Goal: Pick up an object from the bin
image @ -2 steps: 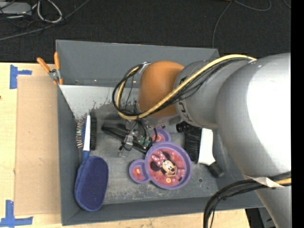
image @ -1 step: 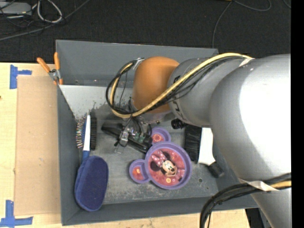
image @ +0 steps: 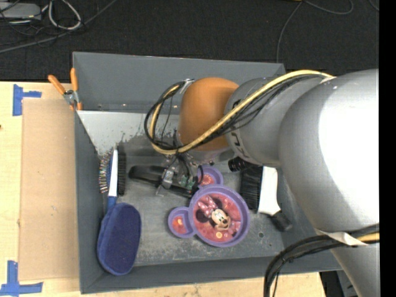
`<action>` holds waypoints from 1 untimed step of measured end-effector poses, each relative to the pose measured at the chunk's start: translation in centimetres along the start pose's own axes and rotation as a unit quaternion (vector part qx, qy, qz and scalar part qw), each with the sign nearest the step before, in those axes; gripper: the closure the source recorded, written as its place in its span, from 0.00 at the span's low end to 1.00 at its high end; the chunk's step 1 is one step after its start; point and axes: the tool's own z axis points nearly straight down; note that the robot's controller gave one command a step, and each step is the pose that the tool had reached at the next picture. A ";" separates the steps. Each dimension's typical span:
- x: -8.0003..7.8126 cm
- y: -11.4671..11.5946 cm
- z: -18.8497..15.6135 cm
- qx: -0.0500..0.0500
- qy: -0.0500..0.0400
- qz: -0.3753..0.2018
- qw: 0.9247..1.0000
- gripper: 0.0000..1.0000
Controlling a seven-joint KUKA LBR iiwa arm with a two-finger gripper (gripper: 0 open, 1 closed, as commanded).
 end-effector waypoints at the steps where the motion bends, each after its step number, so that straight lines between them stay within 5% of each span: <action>1: 0.0 0.0 0.0 0.000 0.000 0.000 1.000 1.00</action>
Offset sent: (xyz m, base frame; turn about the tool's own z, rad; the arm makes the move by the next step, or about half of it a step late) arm 0.0000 -0.0002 0.0213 0.0003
